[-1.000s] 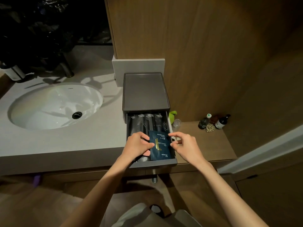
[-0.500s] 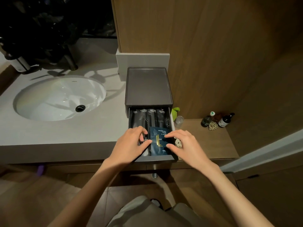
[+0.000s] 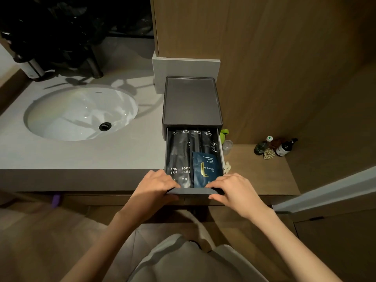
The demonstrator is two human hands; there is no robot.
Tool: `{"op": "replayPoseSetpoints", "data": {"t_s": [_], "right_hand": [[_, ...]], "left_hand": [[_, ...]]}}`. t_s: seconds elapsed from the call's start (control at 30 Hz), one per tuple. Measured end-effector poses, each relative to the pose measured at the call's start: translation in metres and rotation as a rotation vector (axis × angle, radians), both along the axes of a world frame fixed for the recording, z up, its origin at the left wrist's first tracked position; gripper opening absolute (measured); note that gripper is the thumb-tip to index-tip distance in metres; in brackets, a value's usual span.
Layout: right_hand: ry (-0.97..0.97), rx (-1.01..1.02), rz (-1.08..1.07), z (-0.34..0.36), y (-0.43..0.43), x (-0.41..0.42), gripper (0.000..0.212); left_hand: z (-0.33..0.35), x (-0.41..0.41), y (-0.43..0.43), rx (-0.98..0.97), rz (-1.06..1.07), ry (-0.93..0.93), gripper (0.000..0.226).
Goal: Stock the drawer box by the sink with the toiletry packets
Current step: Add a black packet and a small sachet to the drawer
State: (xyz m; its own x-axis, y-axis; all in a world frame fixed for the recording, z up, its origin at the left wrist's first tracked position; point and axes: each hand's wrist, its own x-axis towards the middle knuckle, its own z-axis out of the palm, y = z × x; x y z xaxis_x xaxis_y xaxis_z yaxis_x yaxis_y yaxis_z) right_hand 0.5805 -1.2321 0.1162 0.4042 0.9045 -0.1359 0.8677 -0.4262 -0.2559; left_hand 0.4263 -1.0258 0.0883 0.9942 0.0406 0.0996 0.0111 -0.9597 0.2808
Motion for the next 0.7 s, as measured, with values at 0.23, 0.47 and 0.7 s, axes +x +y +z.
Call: {"op": "replayPoseSetpoints", "data": {"t_s": [0.23, 0.47, 0.7], "right_hand": [[0.018, -0.004, -0.020, 0.005, 0.005, 0.005, 0.039], [-0.051, 0.025, -0.043, 0.007, 0.020, 0.022, 0.036], [-0.078, 0.101, -0.068, 0.002, 0.043, 0.051, 0.044]], "left_hand": [[-0.001, 0.006, 0.006, 0.023, 0.040, -0.006, 0.022], [0.000, 0.029, 0.020, 0.118, 0.102, -0.082, 0.031], [0.009, 0.058, 0.041, 0.120, 0.154, -0.121, 0.041]]}}
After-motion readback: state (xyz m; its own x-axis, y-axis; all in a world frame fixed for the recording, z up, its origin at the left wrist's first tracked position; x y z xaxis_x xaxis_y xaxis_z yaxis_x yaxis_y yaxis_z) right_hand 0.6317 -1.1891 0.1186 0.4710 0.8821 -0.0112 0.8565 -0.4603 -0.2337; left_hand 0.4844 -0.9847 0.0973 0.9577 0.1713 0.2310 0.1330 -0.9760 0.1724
